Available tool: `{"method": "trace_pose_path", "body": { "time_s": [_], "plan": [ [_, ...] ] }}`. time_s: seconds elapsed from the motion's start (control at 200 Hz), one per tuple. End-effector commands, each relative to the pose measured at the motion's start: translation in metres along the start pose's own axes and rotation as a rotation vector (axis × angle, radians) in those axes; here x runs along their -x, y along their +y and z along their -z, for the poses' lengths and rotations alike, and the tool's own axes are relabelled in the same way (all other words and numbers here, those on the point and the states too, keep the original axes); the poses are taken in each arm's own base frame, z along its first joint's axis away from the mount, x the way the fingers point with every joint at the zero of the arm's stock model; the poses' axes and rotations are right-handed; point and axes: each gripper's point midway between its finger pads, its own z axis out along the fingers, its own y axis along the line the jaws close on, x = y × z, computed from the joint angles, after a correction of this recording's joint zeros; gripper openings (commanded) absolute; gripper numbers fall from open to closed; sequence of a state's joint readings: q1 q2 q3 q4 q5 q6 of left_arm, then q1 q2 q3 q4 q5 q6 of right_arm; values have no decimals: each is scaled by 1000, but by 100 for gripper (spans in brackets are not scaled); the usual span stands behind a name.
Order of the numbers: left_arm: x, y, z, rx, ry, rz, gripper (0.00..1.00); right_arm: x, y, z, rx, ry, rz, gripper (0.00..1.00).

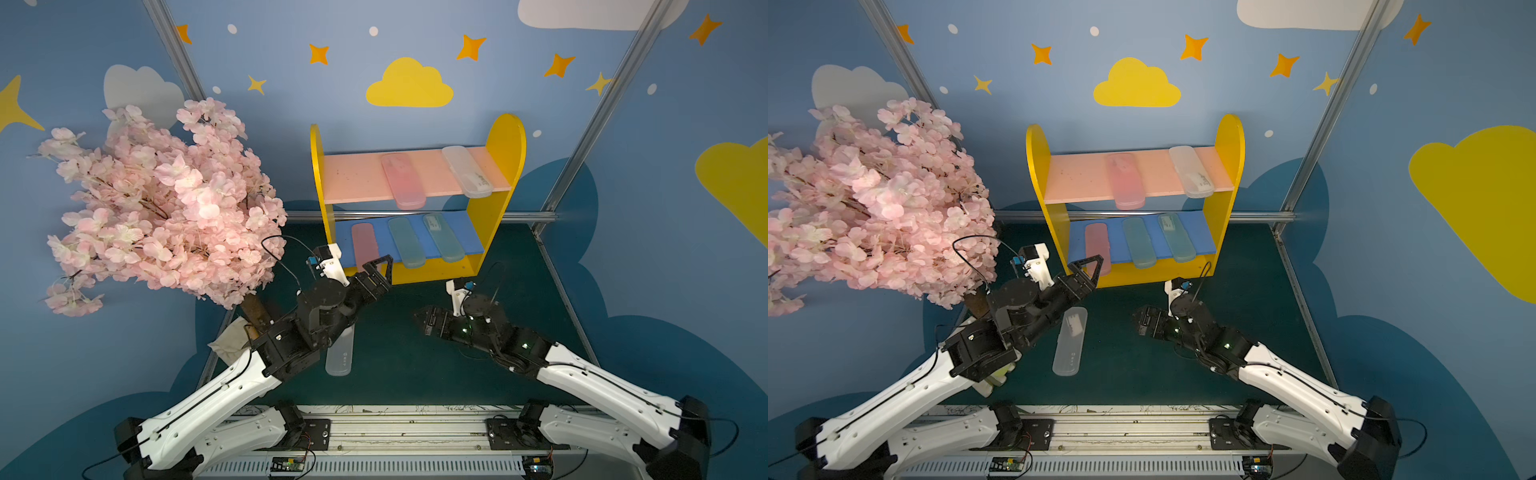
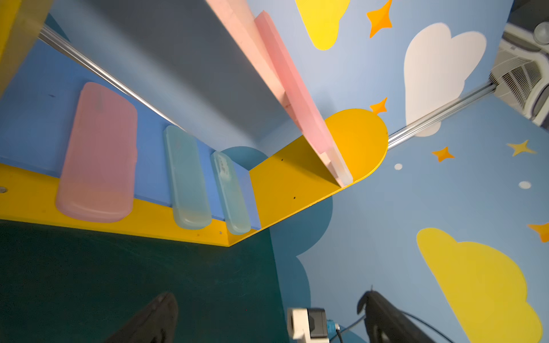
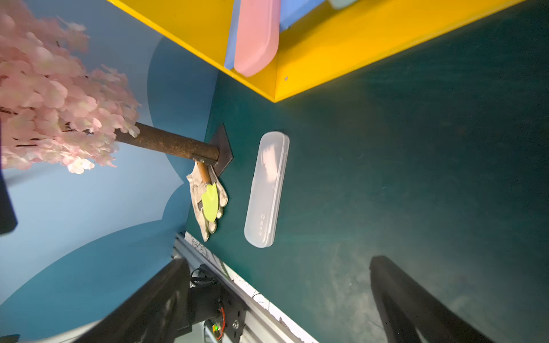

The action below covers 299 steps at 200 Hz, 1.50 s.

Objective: Remove the pencil cases from the shelf
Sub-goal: Place the pencil case at the center of the board, then pick up the pencil case from the shelf.

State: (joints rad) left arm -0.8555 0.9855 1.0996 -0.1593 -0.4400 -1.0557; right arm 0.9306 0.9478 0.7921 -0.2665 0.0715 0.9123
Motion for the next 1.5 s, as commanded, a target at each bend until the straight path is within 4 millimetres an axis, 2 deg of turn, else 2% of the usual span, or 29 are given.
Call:
{"method": "trace_pose_path", "body": {
  "time_s": [0.0,0.13,0.225,0.496,0.746,0.916,1.492],
  "plan": [
    [14,-24,-12,-80,13,158,100,11,-33,25,-119,-105,44,99],
    [15,-20,-42,-79,82,337,100,25,-43,52,-130,-206,45,99],
    [13,-24,-63,-124,127,436,100,31,-48,64,-138,-254,42,99],
    [16,-46,-102,-155,147,464,100,36,-53,75,-142,-302,35,99],
    [30,-54,-116,-159,86,452,96,38,-52,75,-140,-311,30,99],
    [40,-51,-126,-156,55,473,89,40,-53,76,-138,-324,23,98],
    [55,-45,-159,-152,29,496,66,43,-57,81,-141,-352,2,97]
  ]
}}
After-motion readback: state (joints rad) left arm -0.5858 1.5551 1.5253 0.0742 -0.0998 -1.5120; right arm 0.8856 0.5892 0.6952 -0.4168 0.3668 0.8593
